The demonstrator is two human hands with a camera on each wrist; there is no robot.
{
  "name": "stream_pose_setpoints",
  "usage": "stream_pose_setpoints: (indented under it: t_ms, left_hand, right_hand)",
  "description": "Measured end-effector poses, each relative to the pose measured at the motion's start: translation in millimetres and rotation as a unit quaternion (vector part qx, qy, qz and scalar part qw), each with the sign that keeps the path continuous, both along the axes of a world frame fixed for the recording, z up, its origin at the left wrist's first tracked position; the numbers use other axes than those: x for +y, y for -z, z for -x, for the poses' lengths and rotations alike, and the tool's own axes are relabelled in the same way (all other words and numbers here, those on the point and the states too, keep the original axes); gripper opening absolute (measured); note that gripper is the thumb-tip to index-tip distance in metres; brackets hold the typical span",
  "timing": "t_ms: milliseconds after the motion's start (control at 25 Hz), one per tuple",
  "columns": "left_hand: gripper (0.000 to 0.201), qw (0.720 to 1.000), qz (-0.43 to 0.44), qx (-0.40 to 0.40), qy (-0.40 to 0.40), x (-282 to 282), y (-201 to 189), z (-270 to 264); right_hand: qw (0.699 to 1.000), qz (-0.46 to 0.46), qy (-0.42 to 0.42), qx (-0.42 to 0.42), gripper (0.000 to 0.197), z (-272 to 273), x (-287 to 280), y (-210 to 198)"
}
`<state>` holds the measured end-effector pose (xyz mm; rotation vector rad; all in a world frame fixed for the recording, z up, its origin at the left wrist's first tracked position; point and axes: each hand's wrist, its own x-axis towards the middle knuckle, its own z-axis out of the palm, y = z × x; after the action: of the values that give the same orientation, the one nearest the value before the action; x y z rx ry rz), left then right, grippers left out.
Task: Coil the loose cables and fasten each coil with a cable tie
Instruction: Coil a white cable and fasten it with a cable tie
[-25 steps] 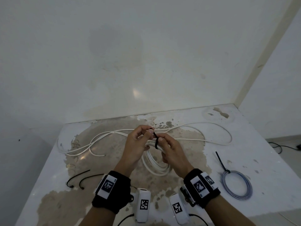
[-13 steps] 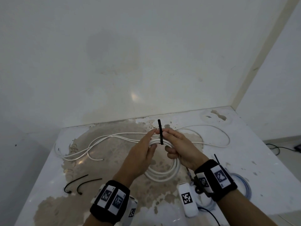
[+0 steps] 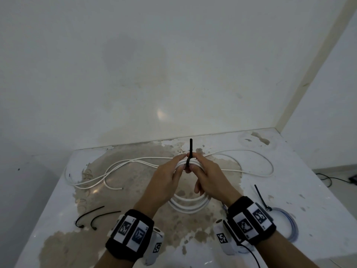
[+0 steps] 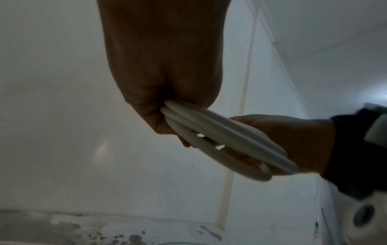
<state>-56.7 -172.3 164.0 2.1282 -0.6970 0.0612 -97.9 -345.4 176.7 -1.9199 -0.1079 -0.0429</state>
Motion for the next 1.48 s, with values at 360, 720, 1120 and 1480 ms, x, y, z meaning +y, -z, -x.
stream_pose_setpoints:
  t_ms: [360,720,1120,1480]
  left_hand:
    - [0.021,0.998,0.039,-0.023,-0.043,-9,12,-1]
    - [0.025,0.996,0.042,-0.03,-0.074,-9,20,-2]
    - [0.025,0.994,0.06,-0.016,-0.095,-12,19,2]
    - [0.023,0.995,0.045,-0.03,-0.085,-17,18,8]
  right_hand:
    - [0.995,-0.071,0.07,0.013,0.023,-4,11,9]
    - [0.963,-0.21,0.152,0.072,0.017,-6,13,3]
    - [0.944,-0.247,0.209,0.069,0.017,-8,22,6]
    - [0.971,-0.096,0.218,-0.012,0.022,-13,23,14]
